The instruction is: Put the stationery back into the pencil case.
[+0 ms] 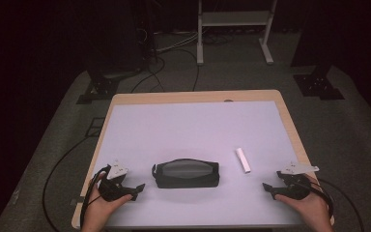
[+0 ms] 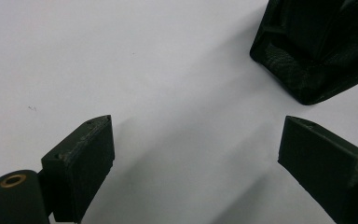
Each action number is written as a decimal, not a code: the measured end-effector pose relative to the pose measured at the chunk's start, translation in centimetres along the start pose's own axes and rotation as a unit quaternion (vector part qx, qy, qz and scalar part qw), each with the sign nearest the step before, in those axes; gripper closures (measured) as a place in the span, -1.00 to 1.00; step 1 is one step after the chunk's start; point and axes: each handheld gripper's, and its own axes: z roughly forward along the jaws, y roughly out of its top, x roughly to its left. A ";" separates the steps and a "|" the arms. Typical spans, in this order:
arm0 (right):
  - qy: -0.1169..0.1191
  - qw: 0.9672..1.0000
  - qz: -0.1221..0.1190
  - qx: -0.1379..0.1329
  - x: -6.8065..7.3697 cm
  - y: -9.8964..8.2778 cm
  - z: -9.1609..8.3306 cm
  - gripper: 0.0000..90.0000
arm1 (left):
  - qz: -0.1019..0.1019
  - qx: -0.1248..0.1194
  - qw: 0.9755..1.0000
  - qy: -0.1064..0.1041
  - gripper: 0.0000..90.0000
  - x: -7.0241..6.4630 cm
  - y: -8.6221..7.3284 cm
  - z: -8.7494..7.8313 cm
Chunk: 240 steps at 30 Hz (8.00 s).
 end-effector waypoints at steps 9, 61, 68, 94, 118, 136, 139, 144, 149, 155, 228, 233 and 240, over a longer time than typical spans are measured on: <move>-0.005 1.000 0.011 -0.013 0.0 1.1 -0.8 -0.18 | 0.003 0.020 1.000 0.014 -0.81 -0.1 -0.4 0.7; 0.029 0.998 0.013 0.055 2.3 8.7 5.0 0.24 | -0.007 0.007 1.000 0.008 -0.85 0.1 -0.9 0.9; 0.031 0.997 0.014 0.063 2.3 8.7 5.7 0.27 | -0.007 0.007 1.000 0.008 -0.85 0.1 -0.9 0.9; 0.002 0.998 -0.003 0.057 2.6 8.1 6.1 0.56 | -0.007 0.007 1.000 0.007 -0.85 0.1 -0.9 0.9; 0.060 0.998 -0.002 -0.001 2.4 8.4 4.8 0.56 | -0.008 0.007 1.000 0.007 -0.85 0.1 -0.9 0.9; 0.111 0.992 -0.020 -0.049 3.4 9.9 2.6 0.56 | -0.008 0.007 1.000 0.007 -0.85 0.2 -0.9 0.9; 0.121 0.991 -0.020 -0.059 3.6 10.2 2.2 0.56 | -0.008 0.007 1.000 0.007 -0.85 0.2 -0.9 0.9; 0.137 0.987 -0.028 -0.075 3.9 10.7 1.4 0.56 | -0.008 0.007 1.000 0.007 -0.85 0.2 -0.9 0.9; 0.150 0.984 -0.040 -0.088 4.4 11.5 0.9 0.56 | -0.008 0.007 1.000 0.007 -0.85 0.2 -0.9 0.9; 0.169 0.979 -0.059 -0.095 5.3 12.5 0.9 0.56 | -0.008 0.007 1.000 0.006 -0.85 0.2 -0.9 0.9; 0.272 0.929 -0.252 0.000 14.8 17.3 8.1 0.56 | -0.010 0.006 1.000 0.006 -0.85 0.2 -0.9 0.9; 0.273 0.928 -0.254 0.007 14.9 17.1 8.5 0.56 | -0.010 0.006 1.000 0.006 -0.85 0.2 -0.9 0.9; 0.278 0.927 -0.252 -0.001 15.0 17.1 8.6 0.54 | -0.010 0.007 1.000 0.005 -0.85 0.2 -0.9 0.9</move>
